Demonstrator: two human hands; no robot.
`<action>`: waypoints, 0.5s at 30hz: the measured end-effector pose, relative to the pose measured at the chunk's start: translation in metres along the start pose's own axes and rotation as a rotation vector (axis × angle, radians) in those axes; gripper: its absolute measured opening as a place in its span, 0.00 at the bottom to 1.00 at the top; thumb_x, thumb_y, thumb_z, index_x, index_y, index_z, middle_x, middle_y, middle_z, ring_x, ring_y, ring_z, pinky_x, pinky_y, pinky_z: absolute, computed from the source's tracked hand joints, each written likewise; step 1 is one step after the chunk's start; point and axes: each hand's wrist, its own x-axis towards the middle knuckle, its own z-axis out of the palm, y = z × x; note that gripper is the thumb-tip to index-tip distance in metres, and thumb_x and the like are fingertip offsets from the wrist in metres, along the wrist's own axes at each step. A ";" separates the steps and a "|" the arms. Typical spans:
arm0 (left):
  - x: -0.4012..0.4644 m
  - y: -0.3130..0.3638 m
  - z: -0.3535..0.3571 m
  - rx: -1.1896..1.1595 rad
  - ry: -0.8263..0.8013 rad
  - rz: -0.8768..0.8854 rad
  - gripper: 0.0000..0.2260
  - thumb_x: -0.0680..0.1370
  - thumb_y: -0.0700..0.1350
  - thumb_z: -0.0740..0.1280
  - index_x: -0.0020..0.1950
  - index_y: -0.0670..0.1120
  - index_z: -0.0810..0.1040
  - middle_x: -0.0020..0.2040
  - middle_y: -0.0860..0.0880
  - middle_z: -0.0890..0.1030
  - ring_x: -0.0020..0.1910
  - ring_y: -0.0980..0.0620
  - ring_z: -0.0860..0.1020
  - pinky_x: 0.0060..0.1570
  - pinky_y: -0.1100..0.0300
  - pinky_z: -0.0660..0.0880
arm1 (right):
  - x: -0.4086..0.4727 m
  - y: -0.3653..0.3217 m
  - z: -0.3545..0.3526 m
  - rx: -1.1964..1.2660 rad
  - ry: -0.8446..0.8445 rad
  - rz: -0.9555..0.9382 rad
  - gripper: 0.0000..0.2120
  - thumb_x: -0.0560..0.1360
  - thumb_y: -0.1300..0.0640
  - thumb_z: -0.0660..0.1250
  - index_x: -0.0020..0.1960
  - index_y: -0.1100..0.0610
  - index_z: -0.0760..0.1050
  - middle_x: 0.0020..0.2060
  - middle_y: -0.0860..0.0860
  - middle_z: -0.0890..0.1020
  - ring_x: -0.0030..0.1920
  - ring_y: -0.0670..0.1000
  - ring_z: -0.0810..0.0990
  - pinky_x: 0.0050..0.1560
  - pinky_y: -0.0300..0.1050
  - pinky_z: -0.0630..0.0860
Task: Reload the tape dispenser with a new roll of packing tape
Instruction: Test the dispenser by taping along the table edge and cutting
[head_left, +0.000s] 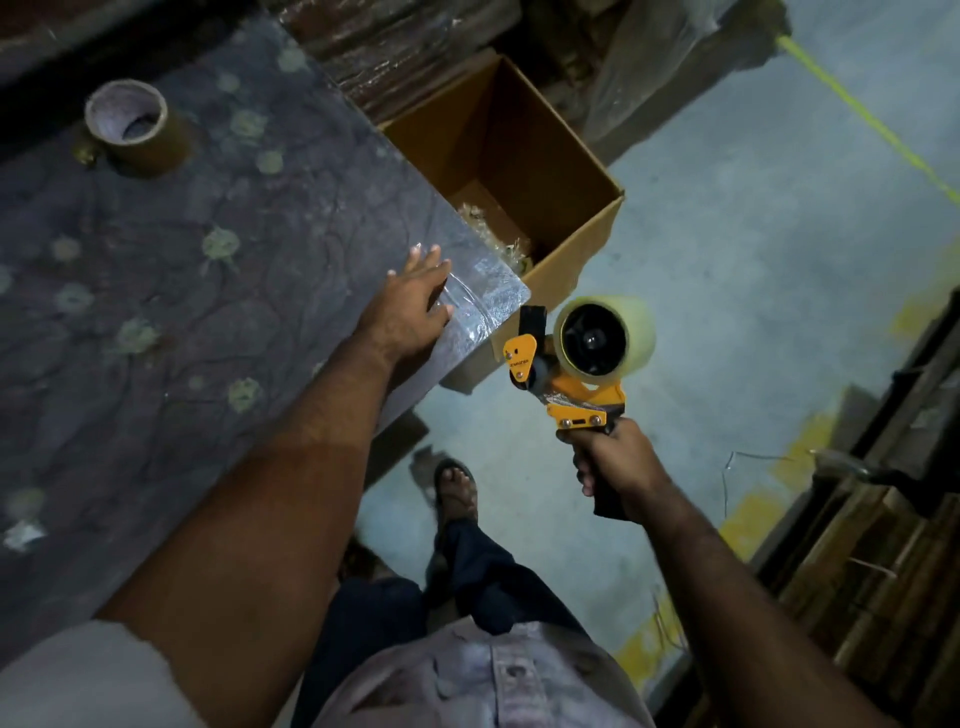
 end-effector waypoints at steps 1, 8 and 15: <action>-0.006 0.001 -0.003 -0.034 0.021 0.012 0.27 0.81 0.40 0.64 0.80 0.47 0.62 0.83 0.49 0.55 0.83 0.47 0.49 0.80 0.42 0.49 | -0.004 -0.004 0.000 0.033 -0.022 -0.001 0.10 0.73 0.60 0.71 0.36 0.60 0.74 0.25 0.58 0.72 0.23 0.55 0.68 0.26 0.46 0.69; -0.069 0.006 -0.044 -0.182 0.125 -0.026 0.25 0.80 0.33 0.60 0.77 0.46 0.69 0.80 0.48 0.63 0.82 0.48 0.55 0.79 0.57 0.51 | -0.046 -0.062 0.017 0.197 -0.281 -0.009 0.16 0.74 0.56 0.72 0.31 0.59 0.74 0.26 0.58 0.76 0.24 0.55 0.73 0.28 0.44 0.72; -0.149 -0.008 -0.106 -0.224 0.241 -0.063 0.20 0.82 0.40 0.65 0.75 0.47 0.73 0.78 0.46 0.68 0.79 0.49 0.63 0.78 0.55 0.58 | -0.094 -0.121 0.061 0.300 -0.532 -0.005 0.17 0.74 0.51 0.71 0.30 0.55 0.71 0.24 0.52 0.73 0.22 0.50 0.71 0.25 0.40 0.70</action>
